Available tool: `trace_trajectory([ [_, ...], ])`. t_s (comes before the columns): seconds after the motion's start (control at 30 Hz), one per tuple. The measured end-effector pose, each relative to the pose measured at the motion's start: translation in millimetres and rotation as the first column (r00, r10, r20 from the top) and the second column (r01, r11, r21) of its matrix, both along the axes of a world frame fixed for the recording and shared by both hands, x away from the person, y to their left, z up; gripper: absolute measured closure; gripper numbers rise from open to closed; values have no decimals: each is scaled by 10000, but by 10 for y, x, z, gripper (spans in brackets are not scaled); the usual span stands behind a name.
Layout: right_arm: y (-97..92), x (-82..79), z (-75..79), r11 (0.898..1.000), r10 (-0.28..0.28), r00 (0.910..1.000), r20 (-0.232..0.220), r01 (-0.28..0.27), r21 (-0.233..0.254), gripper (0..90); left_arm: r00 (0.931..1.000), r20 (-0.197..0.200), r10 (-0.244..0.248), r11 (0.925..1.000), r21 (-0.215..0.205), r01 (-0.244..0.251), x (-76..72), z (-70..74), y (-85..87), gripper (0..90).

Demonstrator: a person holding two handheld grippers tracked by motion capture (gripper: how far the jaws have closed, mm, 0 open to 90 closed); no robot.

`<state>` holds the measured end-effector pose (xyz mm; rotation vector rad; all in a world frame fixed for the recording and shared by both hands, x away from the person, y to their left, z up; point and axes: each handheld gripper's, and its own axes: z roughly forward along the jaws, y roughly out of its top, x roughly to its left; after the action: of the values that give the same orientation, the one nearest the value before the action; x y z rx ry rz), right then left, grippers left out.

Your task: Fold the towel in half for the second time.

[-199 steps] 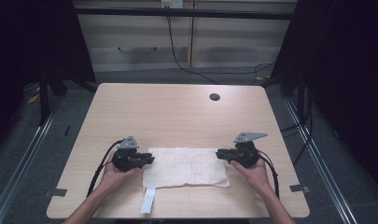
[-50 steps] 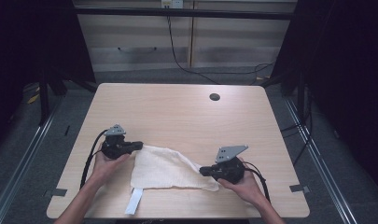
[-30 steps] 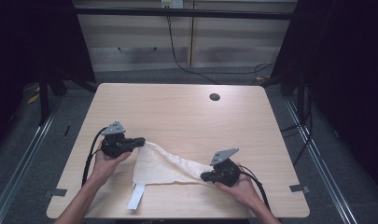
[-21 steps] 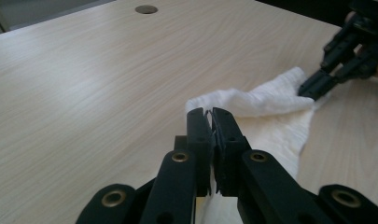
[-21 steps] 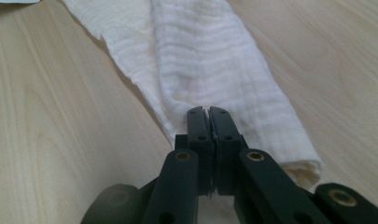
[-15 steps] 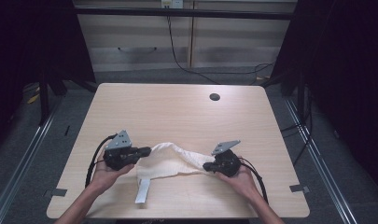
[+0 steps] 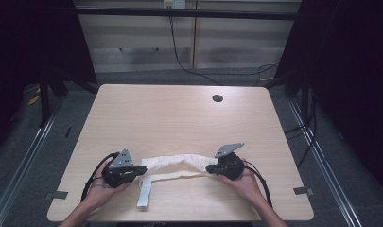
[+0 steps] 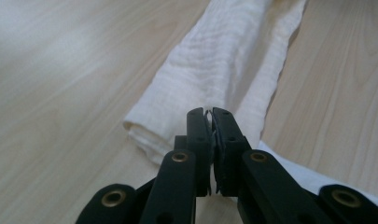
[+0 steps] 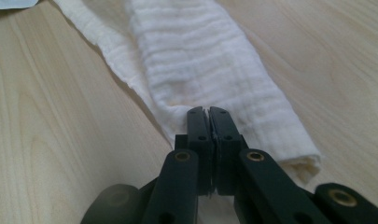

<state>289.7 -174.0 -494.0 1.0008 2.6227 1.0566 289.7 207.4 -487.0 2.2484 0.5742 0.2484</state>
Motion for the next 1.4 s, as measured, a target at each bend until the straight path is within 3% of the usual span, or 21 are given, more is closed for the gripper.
trace_trajectory([
  [0.23,-120,-76,54,9972,-367,9982,469,396,-638,883,9999,-21,-103,9997,224,104,-29,-87,2,867],
  [0.33,-240,-133,114,9978,-630,9968,500,639,-174,883,9999,-114,-9,9999,100,10,-38,-102,-9,866],
  [0.43,-269,-212,74,9978,-571,9978,350,582,-320,883,10000,-76,-40,9998,205,42,-48,-102,-16,866],
  [0.5,-283,-238,29,9980,-605,9970,482,614,-175,883,10000,-49,-20,9997,239,22,-47,-102,-16,866],
  [0.63,-268,-198,7,9972,-729,9965,420,735,-130,883,9997,-66,246,9997,-20,-246,22,-125,-33,866],
  [0.7,-253,-153,8,9958,-874,9948,520,887,-238,883,9984,-260,503,9985,-186,-508,94,-135,-30,865],
  [0.87,-277,-6,-21,9904,-1385,9891,494,1382,82,875,9953,-562,787,9956,-457,-813,244,-146,-43,861],
  [0.97,-278,17,-16,9903,-1385,9890,513,1379,152,839,9949,-552,848,9952,-448,-874,221,-136,-57,845],
  [1.1,-283,-38,19,9910,-1317,9892,641,1298,329,775,9942,-770,747,9927,-885,-815,186,-87,-38,798],
  [1.33,-330,-208,248,9792,-1240,9890,808,1088,1715,701,9935,-752,860,9759,-1942,-992,70,155,34,616],
  [1.4,-368,-274,320,9727,-1301,9873,908,1094,2044,681,9910,-870,1018,9710,-2080,-1180,46,209,90,511],
])
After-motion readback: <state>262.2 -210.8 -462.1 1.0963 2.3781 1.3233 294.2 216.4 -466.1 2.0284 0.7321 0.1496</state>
